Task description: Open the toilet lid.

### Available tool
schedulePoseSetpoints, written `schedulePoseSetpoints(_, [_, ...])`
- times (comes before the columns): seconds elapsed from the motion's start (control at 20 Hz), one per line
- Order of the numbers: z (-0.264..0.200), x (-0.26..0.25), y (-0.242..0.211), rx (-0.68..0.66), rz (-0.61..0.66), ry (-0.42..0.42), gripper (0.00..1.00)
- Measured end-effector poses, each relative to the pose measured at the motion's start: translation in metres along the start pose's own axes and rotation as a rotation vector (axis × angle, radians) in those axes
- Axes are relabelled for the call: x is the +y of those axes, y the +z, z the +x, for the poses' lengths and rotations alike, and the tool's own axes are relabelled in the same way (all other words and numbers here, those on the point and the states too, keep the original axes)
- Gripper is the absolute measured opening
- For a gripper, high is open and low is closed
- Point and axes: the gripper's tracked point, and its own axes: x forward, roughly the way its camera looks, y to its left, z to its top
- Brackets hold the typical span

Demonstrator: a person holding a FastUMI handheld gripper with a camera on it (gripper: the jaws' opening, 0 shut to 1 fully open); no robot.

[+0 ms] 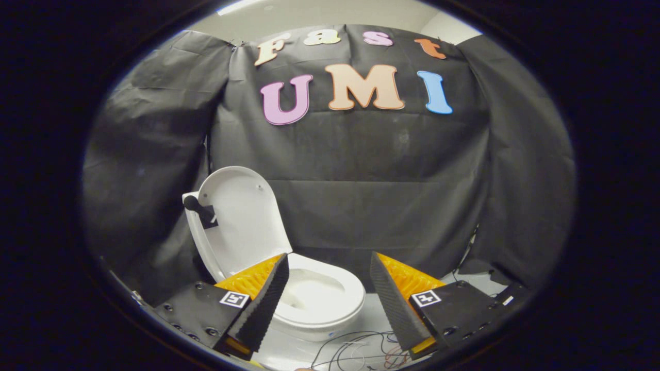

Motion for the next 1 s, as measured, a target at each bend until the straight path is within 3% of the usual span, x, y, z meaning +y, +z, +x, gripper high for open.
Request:
schedulePoseSetpoints(0.55, [0.052, 0.061, 0.025, -0.118, 0.061, 0.066, 0.98])
schedulePoseSetpoints(0.75, [0.069, 0.082, 0.034, -0.157, 0.120, 0.035, 0.98])
schedulePoseSetpoints(1.0, [0.080, 0.098, 0.044, -0.259, 0.303, -0.035, 0.92])
